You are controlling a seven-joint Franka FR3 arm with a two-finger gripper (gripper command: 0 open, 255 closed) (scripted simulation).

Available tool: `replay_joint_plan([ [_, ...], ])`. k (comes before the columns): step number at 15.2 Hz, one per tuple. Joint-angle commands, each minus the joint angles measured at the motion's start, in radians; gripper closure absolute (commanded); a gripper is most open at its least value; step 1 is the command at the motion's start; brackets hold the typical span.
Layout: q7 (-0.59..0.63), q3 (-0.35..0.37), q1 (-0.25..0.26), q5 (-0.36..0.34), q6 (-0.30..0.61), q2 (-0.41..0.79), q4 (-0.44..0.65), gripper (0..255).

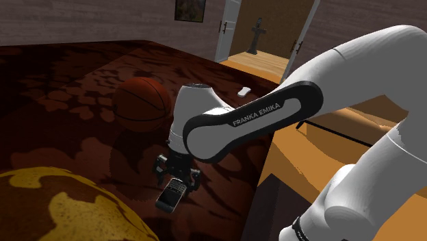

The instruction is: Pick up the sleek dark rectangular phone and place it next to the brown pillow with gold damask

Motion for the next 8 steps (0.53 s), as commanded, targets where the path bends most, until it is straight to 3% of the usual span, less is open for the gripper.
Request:
replay_joint_plan([
  [1,-0.013,-0.012,-0.007,0.011,-0.06,-0.041,0.018,0],
  [3,-0.021,-0.026,-0.013,0.018,-0.127,-0.081,0.045,0],
  [8,-0.021,-0.026,-0.012,0.018,-0.127,-0.081,0.045,0],
])
